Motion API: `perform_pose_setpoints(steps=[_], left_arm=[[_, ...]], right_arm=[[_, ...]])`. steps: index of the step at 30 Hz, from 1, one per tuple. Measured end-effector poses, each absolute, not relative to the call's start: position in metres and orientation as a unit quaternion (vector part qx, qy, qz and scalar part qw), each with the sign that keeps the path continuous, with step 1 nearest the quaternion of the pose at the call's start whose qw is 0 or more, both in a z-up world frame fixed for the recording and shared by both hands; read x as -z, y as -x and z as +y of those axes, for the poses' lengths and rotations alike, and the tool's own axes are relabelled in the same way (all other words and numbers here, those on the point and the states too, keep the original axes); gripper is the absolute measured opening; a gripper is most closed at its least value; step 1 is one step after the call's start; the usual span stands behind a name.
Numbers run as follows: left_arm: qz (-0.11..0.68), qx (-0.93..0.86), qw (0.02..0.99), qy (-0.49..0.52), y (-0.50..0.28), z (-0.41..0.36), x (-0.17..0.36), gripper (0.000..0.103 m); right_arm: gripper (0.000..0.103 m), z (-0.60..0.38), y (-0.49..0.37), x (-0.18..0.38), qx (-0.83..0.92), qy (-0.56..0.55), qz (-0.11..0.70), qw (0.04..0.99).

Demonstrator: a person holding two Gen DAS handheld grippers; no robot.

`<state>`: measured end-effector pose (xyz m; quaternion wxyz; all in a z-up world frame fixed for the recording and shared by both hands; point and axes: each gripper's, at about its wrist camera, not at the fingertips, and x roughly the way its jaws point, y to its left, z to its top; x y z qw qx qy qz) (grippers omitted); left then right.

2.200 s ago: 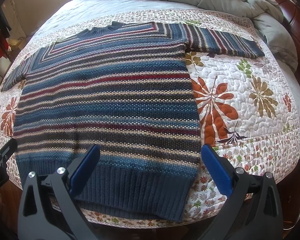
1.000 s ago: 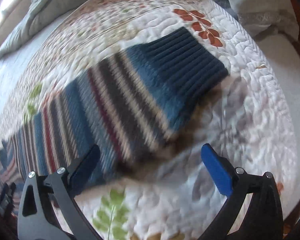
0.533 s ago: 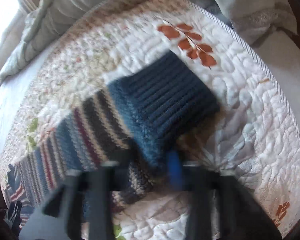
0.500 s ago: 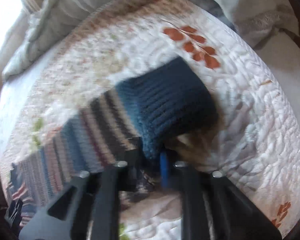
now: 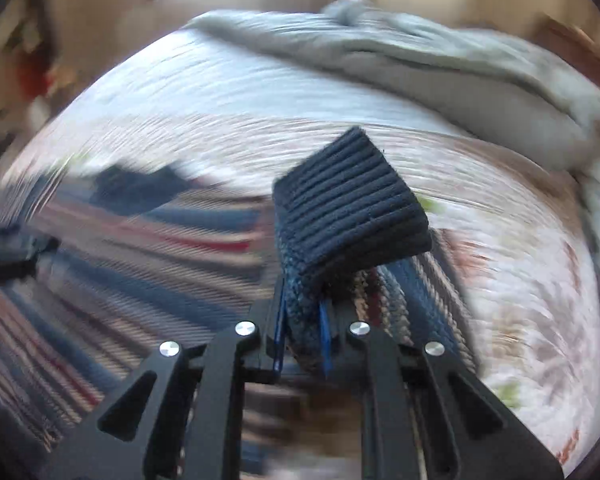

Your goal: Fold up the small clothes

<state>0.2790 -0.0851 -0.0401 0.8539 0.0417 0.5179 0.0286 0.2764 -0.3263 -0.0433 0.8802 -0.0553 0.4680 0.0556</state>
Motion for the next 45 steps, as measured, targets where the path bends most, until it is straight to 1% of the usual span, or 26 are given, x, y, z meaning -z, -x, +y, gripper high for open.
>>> perform_pose_setpoints(steps=[1, 2, 3, 5, 8, 11, 14, 19, 23, 28, 29, 30, 31, 32, 33, 34, 35, 37, 41, 45], left_arm=[[0.519, -0.034, 0.853, -0.039, -0.278, -0.075, 0.04, 0.099], [0.52, -0.039, 0.852, -0.038, -0.276, -0.069, 0.04, 0.099], [0.523, -0.043, 0.851, -0.036, -0.275, -0.063, 0.041, 0.099], [0.528, -0.045, 0.848, -0.029, -0.272, -0.05, 0.043, 0.099], [0.533, -0.039, 0.845, -0.022, -0.268, -0.044, 0.046, 0.099], [0.551, -0.002, 0.835, 0.001, -0.261, -0.055, 0.052, 0.099], [0.577, 0.062, 0.814, 0.026, -0.256, -0.084, 0.06, 0.099], [0.615, 0.142, 0.773, 0.058, -0.26, -0.141, 0.077, 0.099], [0.646, 0.162, 0.74, 0.094, -0.272, -0.162, 0.093, 0.099], [0.652, 0.19, 0.72, 0.142, -0.274, -0.174, 0.1, 0.085], [0.651, 0.193, 0.72, 0.143, -0.274, -0.176, 0.101, 0.085], [0.649, 0.195, 0.721, 0.145, -0.276, -0.179, 0.101, 0.077], [0.648, 0.202, 0.719, 0.15, -0.278, -0.181, 0.102, 0.065], [0.651, 0.209, 0.712, 0.158, -0.28, -0.183, 0.103, 0.062], [0.652, 0.211, 0.709, 0.168, -0.28, -0.183, 0.104, 0.055], [0.651, 0.216, 0.706, 0.178, -0.281, -0.183, 0.104, 0.042], [0.65, 0.223, 0.7, 0.191, -0.283, -0.185, 0.105, 0.034], [0.652, 0.226, 0.69, 0.217, -0.285, -0.183, 0.108, 0.006], [0.632, 0.19, 0.721, 0.213, -0.286, -0.172, 0.096, 0.006], [0.573, 0.167, 0.784, 0.173, -0.292, -0.146, 0.054, 0.006]], right_arm=[[0.022, -0.294, -0.273, 0.051, -0.068, 0.087, 0.47, 0.876], [0.037, -0.271, -0.272, 0.058, -0.081, 0.101, 0.476, 0.87], [0.045, -0.253, -0.268, 0.064, -0.101, 0.102, 0.486, 0.862], [0.045, -0.234, -0.255, 0.07, -0.156, 0.067, 0.501, 0.849], [0.055, -0.239, -0.234, 0.07, -0.177, 0.021, 0.512, 0.84], [0.056, -0.273, -0.211, 0.062, -0.159, -0.024, 0.515, 0.842], [0.057, -0.306, -0.194, 0.061, -0.139, -0.058, 0.53, 0.834], [0.057, -0.326, -0.159, 0.071, -0.121, -0.056, 0.535, 0.834], [0.057, -0.323, -0.145, 0.075, -0.132, -0.051, 0.526, 0.839], [0.06, -0.322, -0.132, 0.078, -0.137, -0.055, 0.513, 0.846], [0.06, -0.322, -0.131, 0.079, -0.135, -0.053, 0.513, 0.846], [0.06, -0.322, -0.129, 0.08, -0.132, -0.048, 0.511, 0.848], [0.06, -0.321, -0.128, 0.081, -0.13, -0.043, 0.51, 0.849], [0.06, -0.32, -0.126, 0.082, -0.128, -0.038, 0.51, 0.85], [0.061, -0.32, -0.124, 0.083, -0.128, -0.036, 0.509, 0.85], [0.062, -0.32, -0.121, 0.083, -0.129, -0.036, 0.509, 0.85], [0.063, -0.32, -0.12, 0.084, -0.13, -0.037, 0.51, 0.849], [0.063, -0.32, -0.117, 0.085, -0.128, -0.04, 0.512, 0.848], [0.063, -0.319, -0.114, 0.083, -0.125, -0.041, 0.513, 0.848], [0.066, -0.314, -0.111, 0.079, -0.128, -0.04, 0.51, 0.849]])
